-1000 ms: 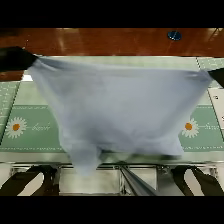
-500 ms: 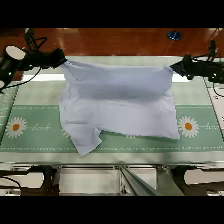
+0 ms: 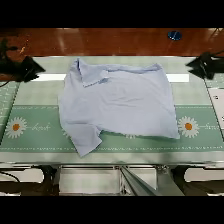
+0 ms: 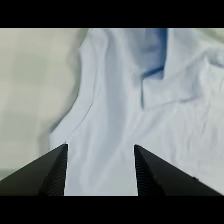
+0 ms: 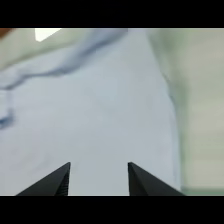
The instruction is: Fold the shirts.
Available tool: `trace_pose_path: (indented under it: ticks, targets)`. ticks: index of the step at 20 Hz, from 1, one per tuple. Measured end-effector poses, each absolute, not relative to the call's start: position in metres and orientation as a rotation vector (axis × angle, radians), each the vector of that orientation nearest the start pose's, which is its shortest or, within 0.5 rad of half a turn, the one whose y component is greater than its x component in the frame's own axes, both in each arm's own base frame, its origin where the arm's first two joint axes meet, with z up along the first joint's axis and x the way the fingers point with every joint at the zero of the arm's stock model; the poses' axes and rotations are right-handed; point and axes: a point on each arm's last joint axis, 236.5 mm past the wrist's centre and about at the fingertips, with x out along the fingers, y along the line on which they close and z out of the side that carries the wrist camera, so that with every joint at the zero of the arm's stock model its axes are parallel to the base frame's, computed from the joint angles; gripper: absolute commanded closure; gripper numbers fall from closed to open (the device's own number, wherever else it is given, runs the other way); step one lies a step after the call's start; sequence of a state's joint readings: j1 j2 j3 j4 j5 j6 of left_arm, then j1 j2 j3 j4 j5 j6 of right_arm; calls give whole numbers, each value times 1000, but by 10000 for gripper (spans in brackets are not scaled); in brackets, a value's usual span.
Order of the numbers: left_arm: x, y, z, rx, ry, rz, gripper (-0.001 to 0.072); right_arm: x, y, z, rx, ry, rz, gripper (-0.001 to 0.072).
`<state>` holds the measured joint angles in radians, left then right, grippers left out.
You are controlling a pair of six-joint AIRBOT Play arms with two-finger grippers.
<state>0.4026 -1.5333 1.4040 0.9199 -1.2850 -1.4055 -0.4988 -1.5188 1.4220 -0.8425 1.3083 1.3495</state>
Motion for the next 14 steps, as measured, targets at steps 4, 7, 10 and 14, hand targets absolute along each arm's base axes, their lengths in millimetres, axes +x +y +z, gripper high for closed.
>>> trace_pose_path:
  ticks: [4, 7, 10, 14]
  targets:
    - [341, 34, -12, -833, 1331, -97, 202, 343, -93, 17, 790, 1119, -87, 302]
    - [289, 18, -47, -912, 1388, -44, 202, 294, -78, -1, 867, 1053, -141, 302]
    - [262, -2, -72, -954, 1437, -34, 202, 271, -61, -14, 917, 1030, -145, 302]
    - [252, -26, -90, -961, 1489, -57, 203, 264, -46, -17, 967, 1014, -123, 302]
